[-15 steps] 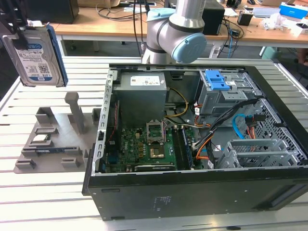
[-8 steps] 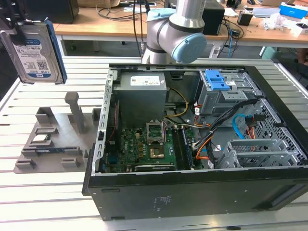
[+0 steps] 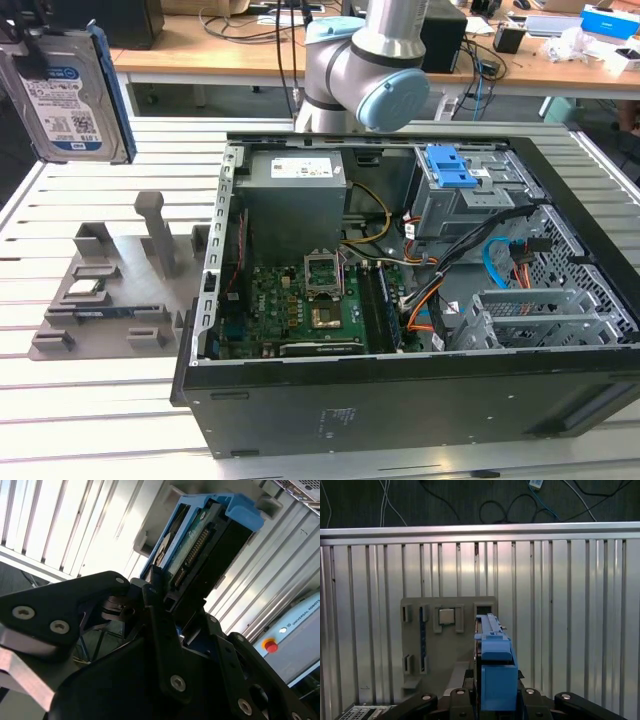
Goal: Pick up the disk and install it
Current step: 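Pick up the disk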
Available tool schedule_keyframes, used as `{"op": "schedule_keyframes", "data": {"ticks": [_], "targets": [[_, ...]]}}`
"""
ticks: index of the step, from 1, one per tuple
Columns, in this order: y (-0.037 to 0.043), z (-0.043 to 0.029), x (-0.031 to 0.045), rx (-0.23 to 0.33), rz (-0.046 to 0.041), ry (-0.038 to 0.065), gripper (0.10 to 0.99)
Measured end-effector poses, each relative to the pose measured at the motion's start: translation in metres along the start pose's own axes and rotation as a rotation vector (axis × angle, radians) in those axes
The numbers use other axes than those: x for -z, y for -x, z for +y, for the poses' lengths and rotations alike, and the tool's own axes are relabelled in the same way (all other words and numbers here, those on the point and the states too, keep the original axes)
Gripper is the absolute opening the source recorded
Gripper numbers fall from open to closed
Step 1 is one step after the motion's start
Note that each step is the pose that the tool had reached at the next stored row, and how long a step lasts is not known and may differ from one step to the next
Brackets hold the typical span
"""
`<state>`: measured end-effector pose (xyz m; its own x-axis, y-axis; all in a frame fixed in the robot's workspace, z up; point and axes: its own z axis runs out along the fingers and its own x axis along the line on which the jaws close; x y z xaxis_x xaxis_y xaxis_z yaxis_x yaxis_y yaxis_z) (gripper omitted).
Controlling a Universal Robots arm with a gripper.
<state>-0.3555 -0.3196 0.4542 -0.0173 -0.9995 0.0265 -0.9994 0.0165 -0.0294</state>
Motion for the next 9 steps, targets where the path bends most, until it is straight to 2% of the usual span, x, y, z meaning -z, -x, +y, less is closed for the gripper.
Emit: {"op": "schedule_keyframes", "data": {"ticks": [3, 9], "targets": [[0.0, -0.0006, 0.0072, 0.0, 0.0, 0.001, 0.365], [-0.0001, -0.0015, 0.0163, 0.0, 0.0, 0.002, 0.365]]}}
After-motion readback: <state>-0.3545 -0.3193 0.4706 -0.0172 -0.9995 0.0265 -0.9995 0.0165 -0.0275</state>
